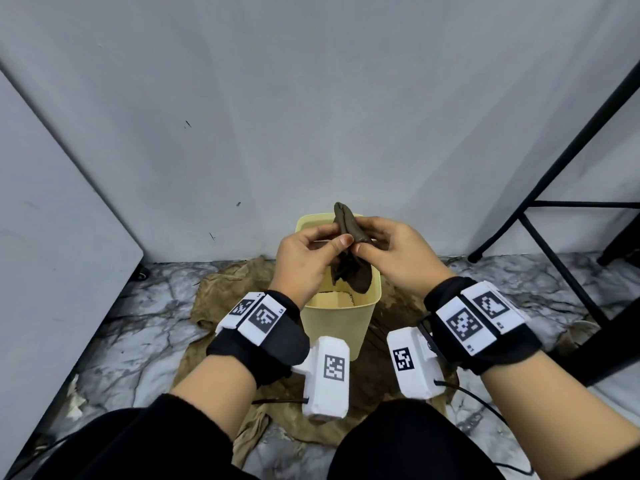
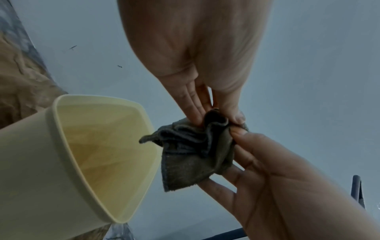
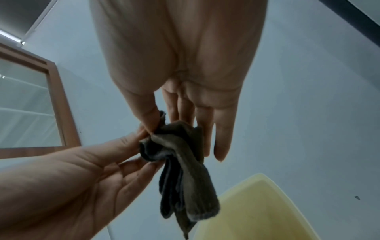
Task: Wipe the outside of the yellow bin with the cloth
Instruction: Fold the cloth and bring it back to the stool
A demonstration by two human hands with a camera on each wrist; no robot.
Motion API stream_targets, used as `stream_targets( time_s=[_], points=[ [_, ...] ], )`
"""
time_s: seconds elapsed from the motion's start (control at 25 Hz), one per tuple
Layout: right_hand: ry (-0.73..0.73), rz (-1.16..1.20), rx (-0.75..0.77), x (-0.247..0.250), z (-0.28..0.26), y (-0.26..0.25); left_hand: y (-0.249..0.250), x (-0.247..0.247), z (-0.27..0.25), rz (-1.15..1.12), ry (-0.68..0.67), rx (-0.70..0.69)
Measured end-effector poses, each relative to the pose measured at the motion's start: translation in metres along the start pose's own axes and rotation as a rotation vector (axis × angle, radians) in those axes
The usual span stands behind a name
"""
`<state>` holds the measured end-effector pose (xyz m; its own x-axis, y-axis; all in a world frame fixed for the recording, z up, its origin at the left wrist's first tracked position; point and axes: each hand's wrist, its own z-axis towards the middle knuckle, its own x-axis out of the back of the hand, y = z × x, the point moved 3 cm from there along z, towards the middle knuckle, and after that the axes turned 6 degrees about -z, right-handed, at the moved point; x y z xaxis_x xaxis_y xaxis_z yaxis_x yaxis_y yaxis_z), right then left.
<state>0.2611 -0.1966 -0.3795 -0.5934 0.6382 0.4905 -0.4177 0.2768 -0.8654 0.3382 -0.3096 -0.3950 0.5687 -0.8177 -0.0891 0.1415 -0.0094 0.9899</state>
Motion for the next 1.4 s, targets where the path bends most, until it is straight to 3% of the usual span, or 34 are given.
stream_targets(
  time_s=[0.16, 0.36, 0.6, 0.96, 1.2, 1.4],
  points=[
    [0.089, -0.223, 0.02, 0.004, -0.004, 0.005, 0.0, 0.001, 0.001, 0.236, 0.03, -0.045],
    [0.19, -0.47, 0.047, 0.018, -0.01, 0.017, 0.012, -0.004, -0.004, 0.672, 0.011, -0.317],
    [0.251, -0.507, -0.029, 0.046, -0.002, 0.053, -0.004, 0.003, 0.017, 0.848, -0.081, -0.337],
    [0.246, -0.38, -0.164, 0.064, 0.109, 0.106, -0.037, -0.01, 0.16, 0.905, -0.208, -0.288],
    [0.22, -0.277, -0.311, 0.111, 0.146, 0.054, 0.022, -0.034, 0.212, 0.898, -0.25, -0.186],
    [0.272, -0.271, -0.372, 0.175, 0.154, -0.037, 0.132, -0.056, 0.225, 0.922, -0.342, -0.185]
  ],
)
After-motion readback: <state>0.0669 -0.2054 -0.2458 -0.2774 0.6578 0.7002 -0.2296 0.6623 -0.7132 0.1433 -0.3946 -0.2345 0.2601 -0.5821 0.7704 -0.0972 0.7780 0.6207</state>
